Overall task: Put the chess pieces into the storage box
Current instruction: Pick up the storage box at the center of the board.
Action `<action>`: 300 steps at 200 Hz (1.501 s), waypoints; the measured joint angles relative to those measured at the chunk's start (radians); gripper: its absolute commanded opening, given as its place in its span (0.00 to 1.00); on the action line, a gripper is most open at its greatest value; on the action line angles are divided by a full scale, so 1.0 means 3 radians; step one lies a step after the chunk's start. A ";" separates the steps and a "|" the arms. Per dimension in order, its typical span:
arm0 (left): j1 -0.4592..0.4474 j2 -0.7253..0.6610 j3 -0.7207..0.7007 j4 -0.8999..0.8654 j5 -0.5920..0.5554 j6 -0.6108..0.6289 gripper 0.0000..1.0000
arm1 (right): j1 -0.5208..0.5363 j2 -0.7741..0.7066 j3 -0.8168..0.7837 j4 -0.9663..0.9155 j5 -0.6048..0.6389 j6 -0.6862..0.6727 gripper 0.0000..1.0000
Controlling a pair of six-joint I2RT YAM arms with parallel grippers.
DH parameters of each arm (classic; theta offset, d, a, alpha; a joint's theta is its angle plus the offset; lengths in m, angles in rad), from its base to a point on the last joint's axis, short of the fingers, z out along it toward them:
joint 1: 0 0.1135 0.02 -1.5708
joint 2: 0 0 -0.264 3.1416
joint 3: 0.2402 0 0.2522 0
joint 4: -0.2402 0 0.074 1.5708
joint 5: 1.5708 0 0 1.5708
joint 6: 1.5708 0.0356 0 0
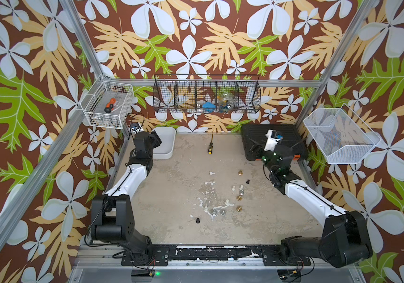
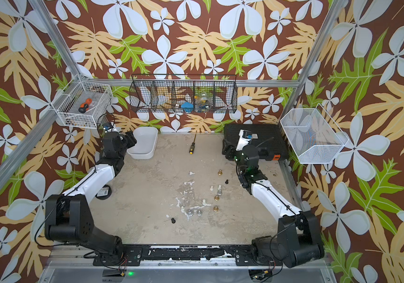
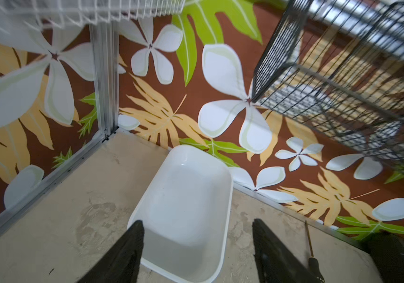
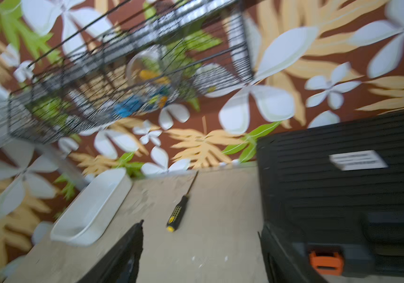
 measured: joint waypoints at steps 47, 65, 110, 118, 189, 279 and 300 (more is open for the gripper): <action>0.0273 0.0722 0.0589 -0.0790 0.0084 0.0055 0.70 | 0.0456 -0.0005 0.0100 -0.0514 -0.0277 -0.0314 0.74; 0.0327 0.1010 0.0871 -0.0904 0.0122 0.0137 0.70 | 0.0576 0.0003 -0.0001 -0.0502 -0.0351 -0.0381 0.74; 0.0350 0.1755 0.1638 -0.1211 0.0225 0.0389 0.70 | 0.0741 0.0023 -0.0319 -0.0348 -0.0546 -0.0411 0.74; 0.0362 0.1868 0.1765 -0.1265 0.0237 0.0423 0.70 | 0.0750 0.0000 -0.0406 -0.0292 -0.0581 -0.0407 0.74; 0.0434 0.2623 0.2820 -0.1724 0.0392 0.0804 0.60 | 0.0829 -0.0088 -0.0679 0.0122 -0.0715 -0.0388 0.74; 0.0431 0.2787 0.3006 -0.1958 0.0572 0.0987 0.09 | 0.0858 -0.0097 -0.0713 0.0211 -0.0782 -0.0385 0.74; 0.0431 0.2603 0.2817 -0.1949 0.0623 0.0931 0.00 | 0.0863 -0.0097 -0.0721 0.0217 -0.0778 -0.0384 0.74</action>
